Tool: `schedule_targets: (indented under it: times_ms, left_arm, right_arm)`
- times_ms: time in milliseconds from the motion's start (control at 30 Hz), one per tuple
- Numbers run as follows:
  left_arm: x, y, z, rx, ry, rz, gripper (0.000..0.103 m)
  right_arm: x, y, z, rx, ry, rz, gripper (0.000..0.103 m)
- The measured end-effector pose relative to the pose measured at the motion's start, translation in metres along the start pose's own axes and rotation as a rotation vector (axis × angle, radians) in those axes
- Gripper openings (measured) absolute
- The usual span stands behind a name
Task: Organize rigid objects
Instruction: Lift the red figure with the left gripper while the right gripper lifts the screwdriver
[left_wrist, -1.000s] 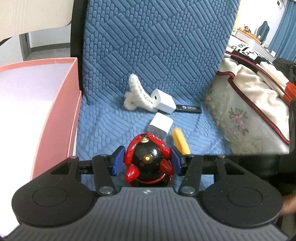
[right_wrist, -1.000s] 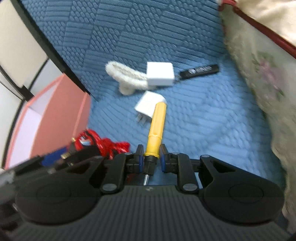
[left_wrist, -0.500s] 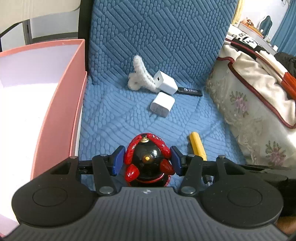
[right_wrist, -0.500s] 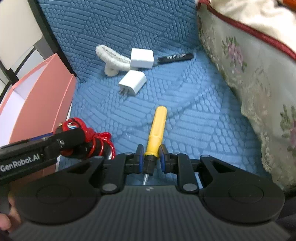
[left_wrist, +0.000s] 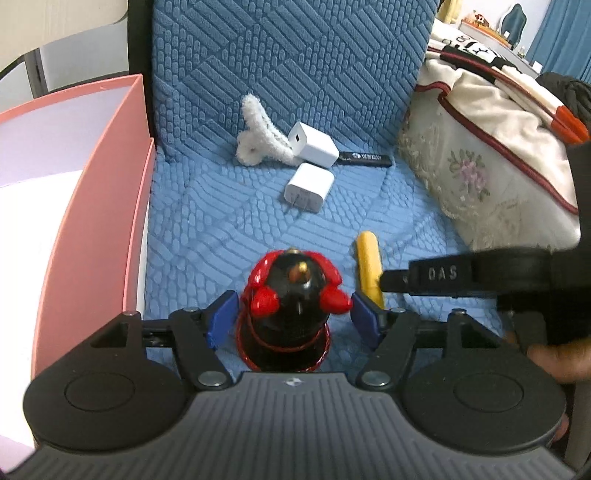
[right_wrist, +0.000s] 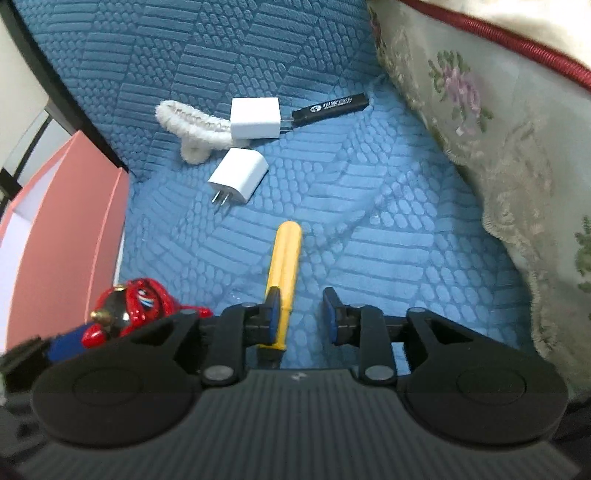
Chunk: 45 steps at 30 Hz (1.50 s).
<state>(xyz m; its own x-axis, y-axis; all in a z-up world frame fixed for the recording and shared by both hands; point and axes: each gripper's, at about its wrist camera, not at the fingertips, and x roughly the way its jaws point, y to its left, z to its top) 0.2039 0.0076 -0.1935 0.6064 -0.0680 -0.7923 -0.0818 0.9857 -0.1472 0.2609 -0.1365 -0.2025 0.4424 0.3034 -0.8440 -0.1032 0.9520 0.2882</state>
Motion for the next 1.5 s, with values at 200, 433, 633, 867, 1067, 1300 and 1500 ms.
schedule_targets:
  times_ms: [200, 433, 633, 867, 1067, 1300, 1500]
  left_arm:
    - [0.006, 0.002, -0.005, -0.005, 0.015, -0.016, 0.072]
    - [0.010, 0.002, -0.008, -0.005, 0.007, -0.013, 0.072]
    - [0.016, 0.004, -0.009, -0.029, 0.005, -0.018, 0.072]
    - [0.019, 0.008, -0.009, -0.058, -0.007, -0.023, 0.071]
    - [0.025, 0.011, -0.012, -0.069, -0.007, -0.021, 0.070]
    - [0.031, 0.014, -0.016, -0.110, -0.035, -0.028, 0.067]
    - [0.027, 0.017, -0.013, -0.135, -0.044, -0.026, 0.063]
  right_arm:
    - [0.008, 0.015, -0.001, -0.099, 0.001, 0.024, 0.035]
    - [0.011, 0.020, -0.002, -0.127, 0.024, 0.060, 0.021]
    - [0.001, 0.016, -0.002, -0.149, -0.028, -0.012, 0.020]
    - [0.008, 0.010, -0.002, -0.144, -0.026, -0.048, 0.023]
    - [0.013, 0.017, -0.007, -0.179, -0.008, -0.061, 0.025]
    - [0.010, 0.010, -0.004, -0.122, -0.011, -0.060, 0.022]
    - [0.001, 0.011, -0.004, -0.125, -0.027, -0.040, 0.022]
